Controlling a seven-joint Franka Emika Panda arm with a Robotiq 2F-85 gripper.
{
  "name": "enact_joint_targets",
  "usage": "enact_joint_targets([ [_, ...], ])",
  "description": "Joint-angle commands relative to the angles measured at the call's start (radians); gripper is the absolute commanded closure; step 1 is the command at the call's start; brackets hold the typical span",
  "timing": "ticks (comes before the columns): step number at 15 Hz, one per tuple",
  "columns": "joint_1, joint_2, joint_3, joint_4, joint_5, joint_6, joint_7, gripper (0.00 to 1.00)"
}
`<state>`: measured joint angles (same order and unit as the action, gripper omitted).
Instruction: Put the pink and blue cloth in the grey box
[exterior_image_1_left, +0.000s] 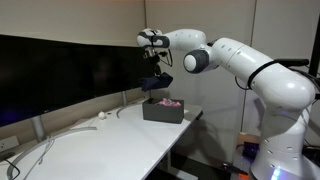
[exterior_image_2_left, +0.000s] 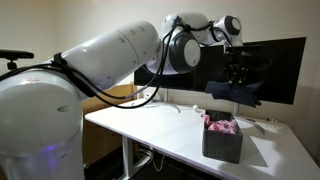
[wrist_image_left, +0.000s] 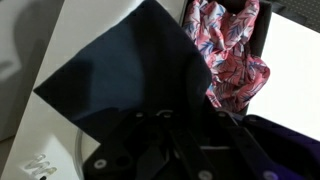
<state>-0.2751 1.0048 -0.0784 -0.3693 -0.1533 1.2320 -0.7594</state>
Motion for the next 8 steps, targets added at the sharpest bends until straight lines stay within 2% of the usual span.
enact_joint_targets([
  [1, -0.007, -0.036, 0.004, -0.017, 0.011, 0.018, -0.029, 0.91],
  [8, 0.011, -0.07, 0.012, -0.026, 0.01, -0.011, -0.1, 0.91],
])
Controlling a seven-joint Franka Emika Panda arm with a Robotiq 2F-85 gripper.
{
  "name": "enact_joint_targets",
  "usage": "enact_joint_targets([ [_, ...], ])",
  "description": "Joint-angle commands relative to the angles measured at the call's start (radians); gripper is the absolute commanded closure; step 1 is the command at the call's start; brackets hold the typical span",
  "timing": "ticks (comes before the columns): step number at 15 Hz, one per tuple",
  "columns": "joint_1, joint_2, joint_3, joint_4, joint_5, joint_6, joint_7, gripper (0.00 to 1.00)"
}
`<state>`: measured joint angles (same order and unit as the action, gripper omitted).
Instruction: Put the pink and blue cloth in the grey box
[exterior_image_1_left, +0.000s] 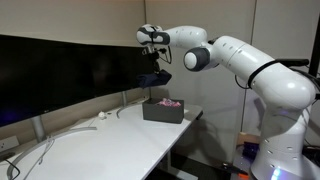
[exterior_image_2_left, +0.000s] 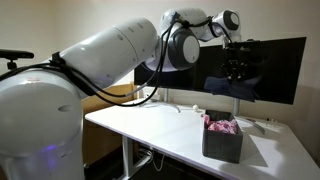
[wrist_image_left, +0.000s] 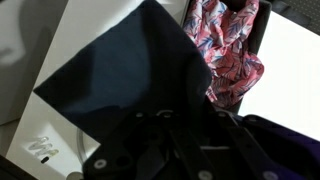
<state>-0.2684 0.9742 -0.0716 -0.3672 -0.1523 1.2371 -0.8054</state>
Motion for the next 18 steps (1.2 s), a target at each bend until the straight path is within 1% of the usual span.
enact_joint_targets([
  [1, 0.007, -0.043, 0.008, -0.03, 0.009, -0.023, -0.069, 0.91],
  [6, 0.025, -0.052, 0.001, -0.033, -0.005, -0.047, -0.165, 0.91],
  [13, 0.024, -0.067, -0.003, -0.033, -0.005, -0.06, -0.228, 0.92],
  [14, 0.025, -0.069, -0.004, -0.033, -0.005, -0.063, -0.235, 0.62],
  [16, 0.025, -0.074, -0.007, -0.033, -0.009, -0.069, -0.255, 0.54],
  [18, 0.027, -0.078, -0.012, -0.033, -0.015, -0.074, -0.272, 0.42],
])
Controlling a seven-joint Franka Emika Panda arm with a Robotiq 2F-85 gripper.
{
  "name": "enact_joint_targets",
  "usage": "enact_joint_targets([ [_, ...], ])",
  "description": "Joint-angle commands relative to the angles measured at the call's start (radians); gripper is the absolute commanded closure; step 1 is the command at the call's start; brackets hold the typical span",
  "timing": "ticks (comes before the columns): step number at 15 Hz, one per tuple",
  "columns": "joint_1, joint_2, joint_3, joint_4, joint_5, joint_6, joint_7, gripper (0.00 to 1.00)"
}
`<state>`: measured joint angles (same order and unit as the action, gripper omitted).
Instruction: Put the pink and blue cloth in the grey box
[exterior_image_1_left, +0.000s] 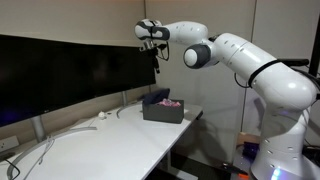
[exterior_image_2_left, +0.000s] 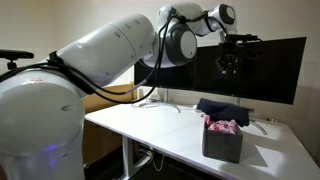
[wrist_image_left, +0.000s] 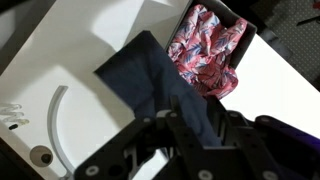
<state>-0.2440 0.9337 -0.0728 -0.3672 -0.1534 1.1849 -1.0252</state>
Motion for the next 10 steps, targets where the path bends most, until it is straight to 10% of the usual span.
enact_joint_targets([
  [1, 0.003, -0.04, -0.013, -0.032, -0.016, -0.023, -0.059, 0.35],
  [6, 0.0, -0.052, -0.023, -0.033, -0.023, -0.022, -0.086, 0.04],
  [10, -0.003, -0.064, -0.027, -0.036, -0.023, -0.035, -0.127, 0.0],
])
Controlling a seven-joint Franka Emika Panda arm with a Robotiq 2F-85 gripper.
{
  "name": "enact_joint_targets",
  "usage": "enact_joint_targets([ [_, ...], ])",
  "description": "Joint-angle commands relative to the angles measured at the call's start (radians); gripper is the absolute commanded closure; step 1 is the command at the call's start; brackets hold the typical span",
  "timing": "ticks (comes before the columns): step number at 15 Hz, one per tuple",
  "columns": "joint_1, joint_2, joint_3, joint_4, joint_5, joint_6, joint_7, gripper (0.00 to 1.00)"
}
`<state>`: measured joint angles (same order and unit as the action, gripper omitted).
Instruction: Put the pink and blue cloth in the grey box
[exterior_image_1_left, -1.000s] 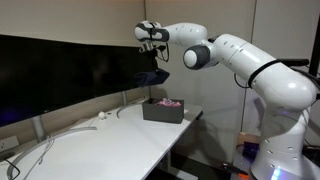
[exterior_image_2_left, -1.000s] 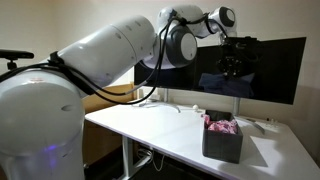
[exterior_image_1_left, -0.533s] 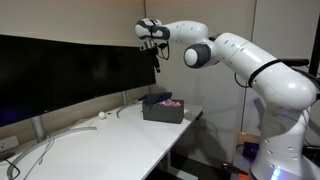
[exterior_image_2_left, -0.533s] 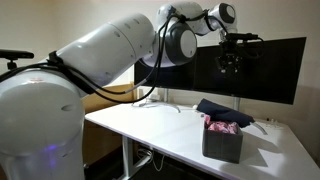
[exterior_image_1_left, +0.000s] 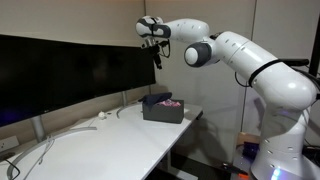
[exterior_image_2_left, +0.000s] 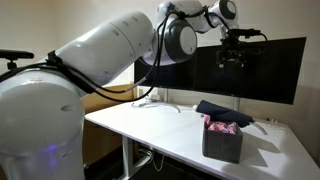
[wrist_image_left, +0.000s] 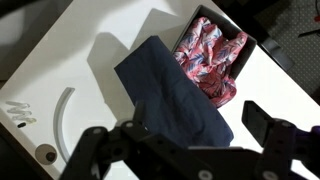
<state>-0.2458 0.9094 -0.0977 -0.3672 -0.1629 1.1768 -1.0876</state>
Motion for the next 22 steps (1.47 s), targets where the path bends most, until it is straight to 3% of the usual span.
enact_joint_targets([
  [1, -0.002, -0.045, 0.002, -0.039, -0.011, -0.038, -0.097, 0.0],
  [6, 0.015, -0.064, 0.002, -0.036, -0.019, -0.075, -0.244, 0.0],
  [9, 0.019, -0.075, 0.018, -0.027, 0.01, -0.064, -0.251, 0.0],
  [18, 0.022, -0.096, 0.089, 0.011, 0.158, 0.048, 0.217, 0.0],
  [22, 0.037, -0.098, 0.083, -0.004, 0.133, 0.068, 0.221, 0.0],
])
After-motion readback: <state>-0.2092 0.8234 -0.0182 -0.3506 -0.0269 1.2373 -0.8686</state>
